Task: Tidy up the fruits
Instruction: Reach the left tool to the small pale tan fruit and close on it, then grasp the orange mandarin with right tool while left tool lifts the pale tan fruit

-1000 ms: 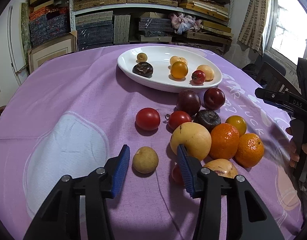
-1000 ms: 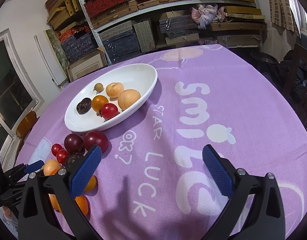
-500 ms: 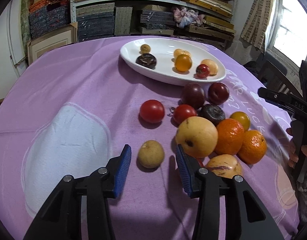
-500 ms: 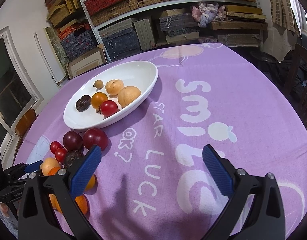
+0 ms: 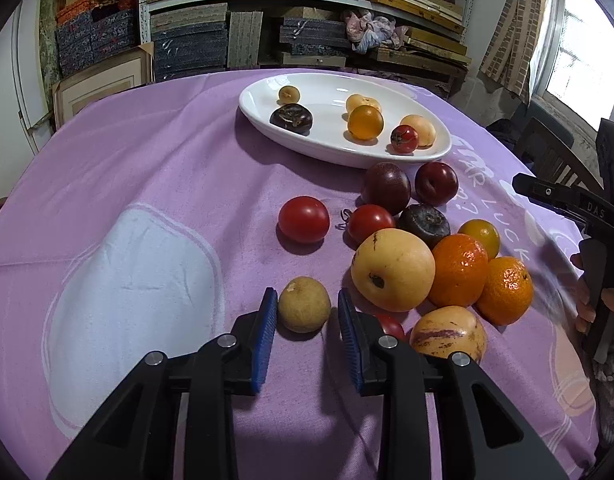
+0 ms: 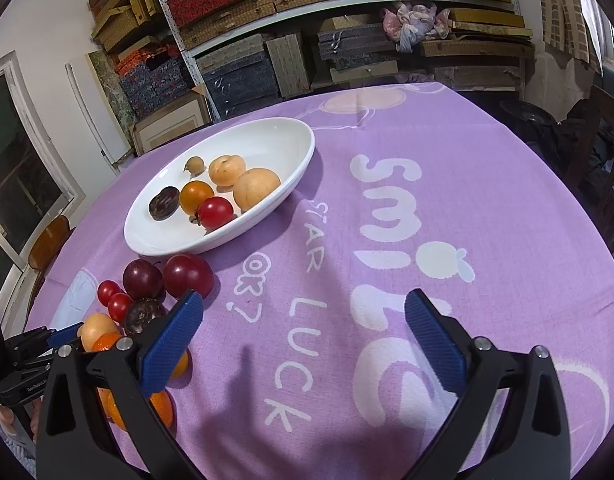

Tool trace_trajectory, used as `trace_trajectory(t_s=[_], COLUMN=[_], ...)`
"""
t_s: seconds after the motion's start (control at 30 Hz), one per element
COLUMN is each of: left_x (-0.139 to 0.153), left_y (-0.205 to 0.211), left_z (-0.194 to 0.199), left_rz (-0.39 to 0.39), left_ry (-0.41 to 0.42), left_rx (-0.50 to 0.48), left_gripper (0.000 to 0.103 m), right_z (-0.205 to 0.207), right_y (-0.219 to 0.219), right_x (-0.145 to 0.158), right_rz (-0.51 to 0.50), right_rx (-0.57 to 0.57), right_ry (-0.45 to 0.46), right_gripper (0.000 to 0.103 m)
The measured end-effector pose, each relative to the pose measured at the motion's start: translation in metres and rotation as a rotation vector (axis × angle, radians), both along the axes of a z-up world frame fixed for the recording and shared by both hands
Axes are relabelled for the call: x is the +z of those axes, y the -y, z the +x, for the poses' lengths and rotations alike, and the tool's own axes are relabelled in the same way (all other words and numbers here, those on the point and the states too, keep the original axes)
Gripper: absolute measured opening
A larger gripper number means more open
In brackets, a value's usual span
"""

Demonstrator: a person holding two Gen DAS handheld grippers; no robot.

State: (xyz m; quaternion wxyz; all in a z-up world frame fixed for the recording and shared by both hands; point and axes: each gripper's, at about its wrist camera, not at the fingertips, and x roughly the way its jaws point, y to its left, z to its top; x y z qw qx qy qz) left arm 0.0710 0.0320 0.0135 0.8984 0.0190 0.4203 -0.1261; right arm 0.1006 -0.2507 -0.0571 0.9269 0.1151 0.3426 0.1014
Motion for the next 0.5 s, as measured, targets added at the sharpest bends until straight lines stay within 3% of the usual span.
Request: trace_trajectory(t_s=[0.3, 0.5], left_x=[0.000, 0.002], left_y=[0.004, -0.001], left_z=[-0.002, -0.005], left_rz=[0.014, 0.025], left_ry=[0.017, 0.036], left_rx=[-0.010, 0.018], left_gripper=[0.027, 0.027], right_z=[-0.001, -0.015], right_y=[-0.004, -0.022], right_x=[0.000, 0.013], right_rz=[-0.008, -0.044], right_rx=[0.026, 0.155], right_ry=[0.002, 0.054], right_gripper=[0.099, 0.099])
